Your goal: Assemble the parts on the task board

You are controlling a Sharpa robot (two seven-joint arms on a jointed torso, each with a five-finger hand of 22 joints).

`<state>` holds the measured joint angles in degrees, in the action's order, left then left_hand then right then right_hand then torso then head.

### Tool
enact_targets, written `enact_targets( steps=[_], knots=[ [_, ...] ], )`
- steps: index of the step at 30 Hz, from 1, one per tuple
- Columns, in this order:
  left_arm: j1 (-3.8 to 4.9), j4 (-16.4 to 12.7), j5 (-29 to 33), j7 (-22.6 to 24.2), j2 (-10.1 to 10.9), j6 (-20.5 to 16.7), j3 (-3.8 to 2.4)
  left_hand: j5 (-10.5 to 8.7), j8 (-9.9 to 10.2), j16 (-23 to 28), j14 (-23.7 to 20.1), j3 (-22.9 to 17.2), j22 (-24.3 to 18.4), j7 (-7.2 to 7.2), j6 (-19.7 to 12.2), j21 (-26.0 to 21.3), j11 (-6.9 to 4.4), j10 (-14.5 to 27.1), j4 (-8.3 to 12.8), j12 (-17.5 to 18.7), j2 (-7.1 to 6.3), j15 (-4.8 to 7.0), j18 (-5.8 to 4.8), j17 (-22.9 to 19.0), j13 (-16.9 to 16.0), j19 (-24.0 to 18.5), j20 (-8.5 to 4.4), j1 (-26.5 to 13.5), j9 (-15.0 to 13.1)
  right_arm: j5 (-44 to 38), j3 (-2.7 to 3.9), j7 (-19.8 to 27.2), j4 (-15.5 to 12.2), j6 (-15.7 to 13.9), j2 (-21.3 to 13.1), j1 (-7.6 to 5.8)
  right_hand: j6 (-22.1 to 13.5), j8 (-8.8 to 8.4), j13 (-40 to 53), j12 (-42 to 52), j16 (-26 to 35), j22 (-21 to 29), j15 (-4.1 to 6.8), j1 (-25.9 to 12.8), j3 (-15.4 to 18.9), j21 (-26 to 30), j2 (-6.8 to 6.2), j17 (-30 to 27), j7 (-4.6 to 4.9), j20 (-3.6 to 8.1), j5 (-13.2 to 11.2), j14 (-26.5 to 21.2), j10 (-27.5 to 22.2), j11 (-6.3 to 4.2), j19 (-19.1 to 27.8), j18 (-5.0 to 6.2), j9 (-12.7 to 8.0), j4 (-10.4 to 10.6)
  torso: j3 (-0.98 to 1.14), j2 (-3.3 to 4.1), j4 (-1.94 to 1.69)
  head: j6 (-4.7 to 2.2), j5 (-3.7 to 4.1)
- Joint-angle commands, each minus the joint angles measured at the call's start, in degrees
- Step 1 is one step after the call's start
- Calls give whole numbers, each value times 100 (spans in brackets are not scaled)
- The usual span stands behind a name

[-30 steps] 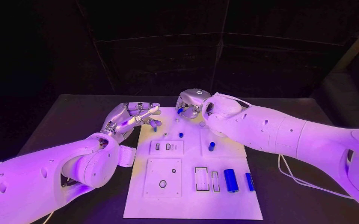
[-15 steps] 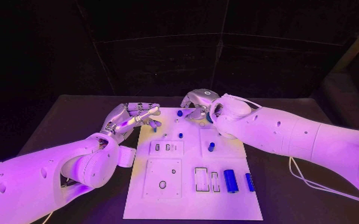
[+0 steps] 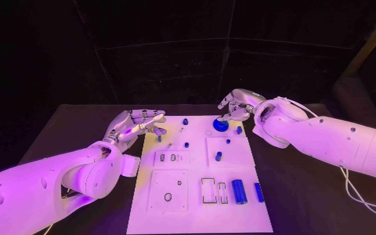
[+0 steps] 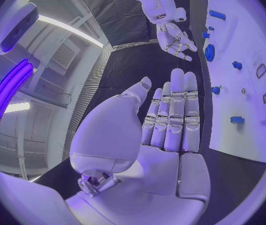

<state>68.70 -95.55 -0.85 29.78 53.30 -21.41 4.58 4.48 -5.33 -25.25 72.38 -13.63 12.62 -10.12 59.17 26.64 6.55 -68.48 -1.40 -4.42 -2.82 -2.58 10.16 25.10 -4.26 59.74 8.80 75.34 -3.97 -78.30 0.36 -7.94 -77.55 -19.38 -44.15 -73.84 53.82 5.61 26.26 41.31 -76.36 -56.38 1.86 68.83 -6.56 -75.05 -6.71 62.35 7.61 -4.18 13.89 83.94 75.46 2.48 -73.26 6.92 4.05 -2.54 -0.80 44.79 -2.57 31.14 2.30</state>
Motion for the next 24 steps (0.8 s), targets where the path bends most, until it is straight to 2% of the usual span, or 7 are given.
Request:
enact_targets(
  steps=[1, 5, 8, 9, 13, 17, 24],
  knots=[
    [7, 13, -47, 47, -14, 97, -1, -7, 23, -26, -43, -30, 8, -52, 6, 27, 11, 23, -4, 37, 14, -5, 17, 5, 7, -49, 6, -5, 6, 476, 8, -449, -14, 556, -44, -13, -138, 28, 1355, 1218, -298, -281, -8, 183, 271, -174, 33, 464, 37, -57, 52, 288, -80, 42, -100, -113, 0, 215, 12, 1, 24, -4, 25],
    [7, 42, -47, 46, -49, 113, -1, -7, 23, -26, -43, -30, 8, -52, 6, 27, 11, 23, -4, 37, 14, -5, 17, 5, 7, -49, 6, -5, 6, 465, 11, -572, 131, 858, -17, -13, -372, 107, 2760, 2368, -550, -556, -114, 458, 614, -345, 37, 892, 132, -119, 46, 300, -114, 117, -162, -137, -3, 558, 4, 7, 3, 8, 70],
    [7, 64, -47, 45, -72, 122, -1, -7, 23, -26, -43, -30, 8, -52, 6, 27, 11, 23, -4, 37, 14, -5, 17, 5, 7, -49, 6, -5, 6, 366, 11, -604, 249, 1014, 68, -12, -483, 149, 3123, 2639, -620, -634, -138, 615, 716, -397, 8, 1016, 162, -154, 39, 307, -101, 161, -170, -147, -7, 695, 12, 16, -2, 26, 67],
    [7, 69, -47, 45, -76, 123, -1, -7, 23, -26, -43, -30, 8, -52, 6, 27, 11, 23, -4, 37, 14, -5, 17, 5, 7, -49, 6, -5, 6, 336, 11, -607, 280, 1048, 100, -11, -515, 158, 3170, 2672, -632, -648, -153, 660, 734, -408, 3, 1037, 169, -159, 37, 307, -113, 171, -170, -146, -8, 729, 5, 12, -11, 29, 73],
    [6, 92, -47, 43, -92, 128, -1, -7, 23, -26, -43, -30, 8, -52, 6, 27, 11, 23, -4, 37, 14, -5, 17, 5, 7, -49, 6, -5, 6, 238, 11, -609, 370, 1108, 210, -10, -603, 180, 3411, 2844, -691, -702, -172, 775, 763, -442, 4, 1155, 194, -182, 40, 321, -60, 188, -178, -154, -12, 811, 0, 8, -18, 46, 83],
    [6, 103, -47, 42, -101, 132, -1, -7, 23, -26, -43, -30, 8, -52, 6, 27, 11, 23, -4, 37, 14, -5, 17, 5, 7, -49, 6, -5, 6, 183, 10, -630, 462, 1099, 321, -9, -659, 235, 4066, 3328, -884, -905, -191, 884, 767, -546, 47, 1575, 199, -202, 50, 392, 230, 201, -274, -190, -7, 877, -9, 6, -13, 56, 76],
    [6, 114, -47, 38, -111, 139, -1, -7, 23, -26, -43, -30, 8, -52, 6, 27, 11, 23, -4, 37, 14, -5, 17, 5, 7, -49, 6, -5, 6, 31, 9, -652, 520, 1175, 431, -8, -602, 364, 4649, 3750, -953, -1077, -193, 1046, 713, -641, 158, 1710, 183, -212, 24, 406, 479, 192, -346, -219, 10, 823, -5, 4, -9, 74, 74]
  ],
)
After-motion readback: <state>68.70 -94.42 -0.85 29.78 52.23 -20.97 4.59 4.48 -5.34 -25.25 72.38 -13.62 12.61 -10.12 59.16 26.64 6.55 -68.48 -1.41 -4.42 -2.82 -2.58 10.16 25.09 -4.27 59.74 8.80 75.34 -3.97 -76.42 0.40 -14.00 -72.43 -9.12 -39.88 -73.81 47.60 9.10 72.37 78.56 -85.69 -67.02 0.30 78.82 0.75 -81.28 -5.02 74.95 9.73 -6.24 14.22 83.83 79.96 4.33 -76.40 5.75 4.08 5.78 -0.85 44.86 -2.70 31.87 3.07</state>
